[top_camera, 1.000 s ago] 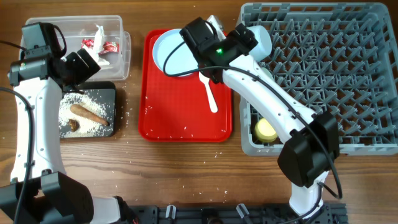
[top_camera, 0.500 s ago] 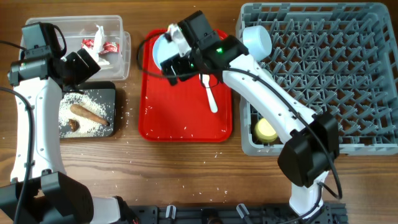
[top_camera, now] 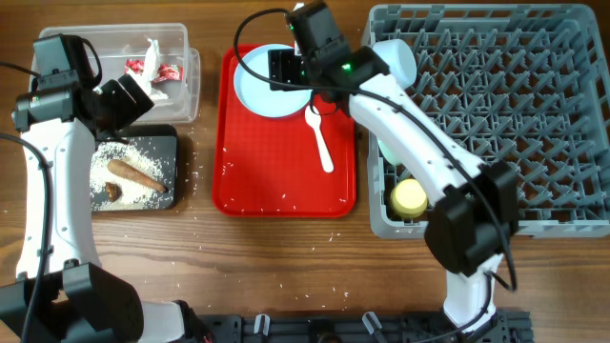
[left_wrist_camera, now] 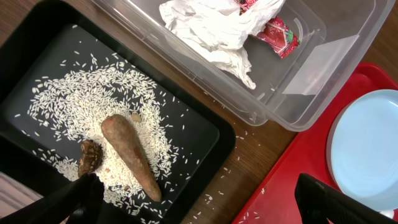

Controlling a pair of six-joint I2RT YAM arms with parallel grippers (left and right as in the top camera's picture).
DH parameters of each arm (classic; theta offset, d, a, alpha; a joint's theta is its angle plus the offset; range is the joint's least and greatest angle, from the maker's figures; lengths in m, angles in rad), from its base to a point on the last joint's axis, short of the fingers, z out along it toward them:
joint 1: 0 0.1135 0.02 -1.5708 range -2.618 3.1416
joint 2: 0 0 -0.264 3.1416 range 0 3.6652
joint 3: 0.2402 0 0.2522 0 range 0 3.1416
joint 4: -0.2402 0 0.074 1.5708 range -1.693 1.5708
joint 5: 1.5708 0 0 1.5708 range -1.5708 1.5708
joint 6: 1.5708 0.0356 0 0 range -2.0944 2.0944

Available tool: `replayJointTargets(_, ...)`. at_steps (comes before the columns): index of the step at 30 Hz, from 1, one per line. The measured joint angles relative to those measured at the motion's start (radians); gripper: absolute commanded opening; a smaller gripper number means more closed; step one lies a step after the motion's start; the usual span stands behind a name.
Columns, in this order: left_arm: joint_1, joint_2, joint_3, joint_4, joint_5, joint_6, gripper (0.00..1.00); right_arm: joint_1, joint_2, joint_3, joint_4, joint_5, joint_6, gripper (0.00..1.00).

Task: Sort waste into correct bins and load items into the dishwasher rack
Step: 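Reach right gripper to light blue plate on red tray and grasp its rim, then carry light blue plate to rack and stand it upright, release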

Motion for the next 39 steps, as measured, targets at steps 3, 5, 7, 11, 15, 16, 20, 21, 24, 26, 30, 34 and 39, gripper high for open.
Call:
replayJointTargets(3, 0.0, 0.0, 0.0, 0.0, 0.0, 0.0, 1.0, 0.0, 0.097, 0.0, 0.014, 0.04, 0.021, 0.69)
replayJointTargets(5, 0.0, 0.0, 0.0, 0.0, 0.0, 0.0, 1.0, 0.0, 0.171, 0.0, 0.014, 0.079, 0.032, 0.59)
replayJointTargets(7, 0.0, 0.0, 0.0, 0.0, 0.0, 0.0, 1.0, -0.006, 0.216, 0.0, 0.016, 0.097, 0.065, 0.51)
replayJointTargets(11, 0.0, 0.0, 0.0, 0.0, 0.0, 0.0, 1.0, -0.069, 0.229, 0.0, 0.026, 0.079, 0.175, 0.46)
replayJointTargets(15, 0.0, 0.0, 0.0, 0.0, 0.0, 0.0, 1.0, -0.122, 0.283, 0.0, 0.055, 0.026, 0.224, 0.43)
replayJointTargets(16, 0.0, 0.0, 0.0, 0.0, 0.0, 0.0, 1.0, -0.122, 0.288, 0.0, 0.058, 0.021, 0.227, 0.38)
replayJointTargets(20, 0.0, 0.0, 0.0, 0.0, 0.0, 0.0, 1.0, -0.108, 0.294, 0.0, 0.066, -0.003, 0.241, 0.1)
replayJointTargets(21, 0.0, 0.0, 0.0, 0.0, 0.0, 0.0, 1.0, -0.108, 0.294, 0.0, 0.057, -0.005, 0.26, 0.07)
replayJointTargets(24, 0.0, 0.0, 0.0, 0.0, 0.0, 0.0, 1.0, -0.108, 0.294, 0.0, 0.0, -0.011, 0.332, 0.04)
replayJointTargets(26, 0.0, 0.0, 0.0, 0.0, 0.0, 0.0, 1.0, -0.108, 0.294, 0.0, -0.003, -0.011, 0.354, 0.04)
replayJointTargets(30, 0.0, 0.0, 0.0, 0.0, 0.0, 0.0, 1.0, -0.108, 0.294, 0.006, -0.026, -0.041, 0.345, 0.04)
replayJointTargets(34, 0.0, 0.0, 0.0, 0.0, 0.0, 0.0, 1.0, -0.108, 0.294, 0.068, -0.113, -0.067, 0.149, 0.05)
replayJointTargets(39, 0.0, 0.0, 0.0, 0.0, 0.0, 0.0, 1.0, -0.108, 0.151, 0.082, -0.145, -0.019, -0.046, 0.04)
